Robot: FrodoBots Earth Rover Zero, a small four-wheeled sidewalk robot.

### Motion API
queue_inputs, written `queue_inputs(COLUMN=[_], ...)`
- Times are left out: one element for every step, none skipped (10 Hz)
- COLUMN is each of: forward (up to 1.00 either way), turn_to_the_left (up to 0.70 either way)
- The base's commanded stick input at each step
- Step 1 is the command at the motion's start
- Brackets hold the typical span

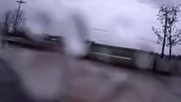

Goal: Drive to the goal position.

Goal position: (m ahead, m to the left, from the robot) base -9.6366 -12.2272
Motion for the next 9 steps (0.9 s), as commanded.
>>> queue_inputs(forward=[0.70, 0.70, 0.70, 0.70, 0.70, 0.70, 0.70, 0.70, 0.70], turn_to_the_left=[-0.35, -0.35, -0.30, -0.09, -0.03, 0.00, 0.00, 0.00, 0.00])
